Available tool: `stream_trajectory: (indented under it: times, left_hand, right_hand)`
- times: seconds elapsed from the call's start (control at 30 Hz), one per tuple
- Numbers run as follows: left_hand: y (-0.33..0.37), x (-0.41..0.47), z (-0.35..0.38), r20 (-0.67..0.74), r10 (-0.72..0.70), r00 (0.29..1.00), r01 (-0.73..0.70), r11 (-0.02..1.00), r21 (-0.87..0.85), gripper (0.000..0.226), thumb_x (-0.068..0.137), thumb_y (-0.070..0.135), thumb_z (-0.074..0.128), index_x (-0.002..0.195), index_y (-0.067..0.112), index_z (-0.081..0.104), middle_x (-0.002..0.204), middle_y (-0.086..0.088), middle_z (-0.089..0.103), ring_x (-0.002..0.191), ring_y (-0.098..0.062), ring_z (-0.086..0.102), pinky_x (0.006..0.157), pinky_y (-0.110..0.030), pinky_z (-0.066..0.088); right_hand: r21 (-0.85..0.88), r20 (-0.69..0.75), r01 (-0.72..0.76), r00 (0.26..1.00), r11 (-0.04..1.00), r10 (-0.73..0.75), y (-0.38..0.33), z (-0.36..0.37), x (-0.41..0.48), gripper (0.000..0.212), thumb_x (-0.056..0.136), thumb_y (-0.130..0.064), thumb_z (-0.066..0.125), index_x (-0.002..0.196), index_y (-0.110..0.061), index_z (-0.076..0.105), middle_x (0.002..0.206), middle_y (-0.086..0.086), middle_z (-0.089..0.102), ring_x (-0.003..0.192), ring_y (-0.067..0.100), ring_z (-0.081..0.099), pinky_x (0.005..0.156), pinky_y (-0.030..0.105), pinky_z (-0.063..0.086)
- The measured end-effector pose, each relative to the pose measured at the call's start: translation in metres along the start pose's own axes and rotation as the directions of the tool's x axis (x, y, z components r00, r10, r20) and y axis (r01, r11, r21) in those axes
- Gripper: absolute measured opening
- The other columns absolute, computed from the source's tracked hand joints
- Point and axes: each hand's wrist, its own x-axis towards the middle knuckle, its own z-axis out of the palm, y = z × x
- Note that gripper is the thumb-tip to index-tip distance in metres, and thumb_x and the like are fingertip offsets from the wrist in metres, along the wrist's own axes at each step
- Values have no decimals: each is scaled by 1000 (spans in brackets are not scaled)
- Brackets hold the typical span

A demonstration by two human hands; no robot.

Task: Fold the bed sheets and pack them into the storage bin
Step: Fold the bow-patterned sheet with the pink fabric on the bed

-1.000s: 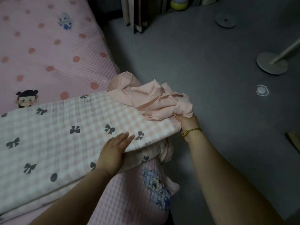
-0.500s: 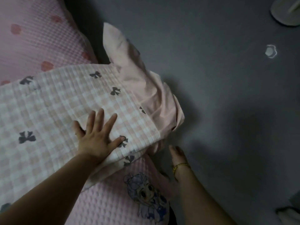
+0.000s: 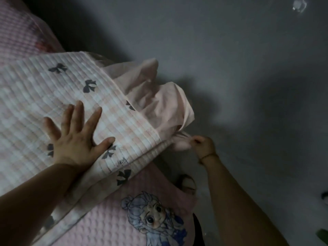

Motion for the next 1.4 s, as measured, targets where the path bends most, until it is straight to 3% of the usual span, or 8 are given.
stream_trajectory:
  times: [0.3,0.43,0.57,0.7,0.87,1.0,1.17,1.4]
  left_hand:
    - [0,1,-1,-7,19,1000,-19,1000,11,101,55,89,-16,136,33,1,154,-7,-1,142,-22,-5,91,-27,-42]
    - [-2,3,-1,-8,29,1000,-29,1000,3,101,51,87,-24,136,34,-6,143,3,-20,135,-14,-20,89,-30,-45]
    - [-4,3,-3,18,17,1000,-17,1000,3,100,41,82,-37,130,39,-22,136,4,-33,127,-11,-32,82,-33,-48]
    - [-2,6,-7,40,38,998,-38,999,4,95,49,79,-27,135,38,-24,134,5,-37,124,-9,-34,82,-36,-45]
    - [-12,-41,-15,-26,60,998,-63,988,-144,97,65,72,-19,147,28,9,151,1,-7,142,-15,-7,108,-35,-16]
    - [-52,-113,-23,-42,-24,999,17,988,-153,107,66,73,-30,147,25,21,151,-6,-1,136,-20,-6,106,-31,-18]
    - [-131,-207,-9,100,-402,910,414,891,-188,142,20,79,-43,147,30,-4,136,3,-28,126,-12,-28,93,-24,-35]
    - [-258,-331,33,142,-468,872,489,825,-282,91,46,72,43,122,22,43,113,-10,67,113,-20,40,114,-32,-7]
  right_hand:
    - [82,-269,-221,934,972,235,-32,-3,15,46,90,-9,49,135,-9,45,143,15,40,131,30,39,107,33,32]
    - [62,-593,337,770,940,-237,-84,8,-46,62,83,-35,43,134,0,42,144,23,34,135,35,31,108,33,24]
    - [-388,-127,703,600,596,-790,-113,68,-87,49,80,-39,39,124,-20,51,131,9,55,128,21,32,112,47,21]
    - [-478,230,519,853,708,-469,-101,71,-77,80,73,-52,-4,144,-32,25,154,-12,15,142,9,9,116,35,-3]
    - [-644,273,449,891,620,-362,-133,41,-107,71,80,-33,-1,147,-20,17,157,1,7,145,16,4,117,33,-3]
    - [-692,424,622,761,366,-490,-157,73,-172,65,71,-32,25,123,-8,55,126,14,59,117,28,56,105,28,18]
    - [-559,787,820,571,123,-232,-173,134,-246,63,97,-43,24,148,-24,-8,155,1,-19,143,18,-16,114,31,-14]
    - [-542,841,828,534,-145,-90,-184,237,-324,88,91,-48,45,145,-23,-19,149,2,-32,140,21,-26,90,27,-40]
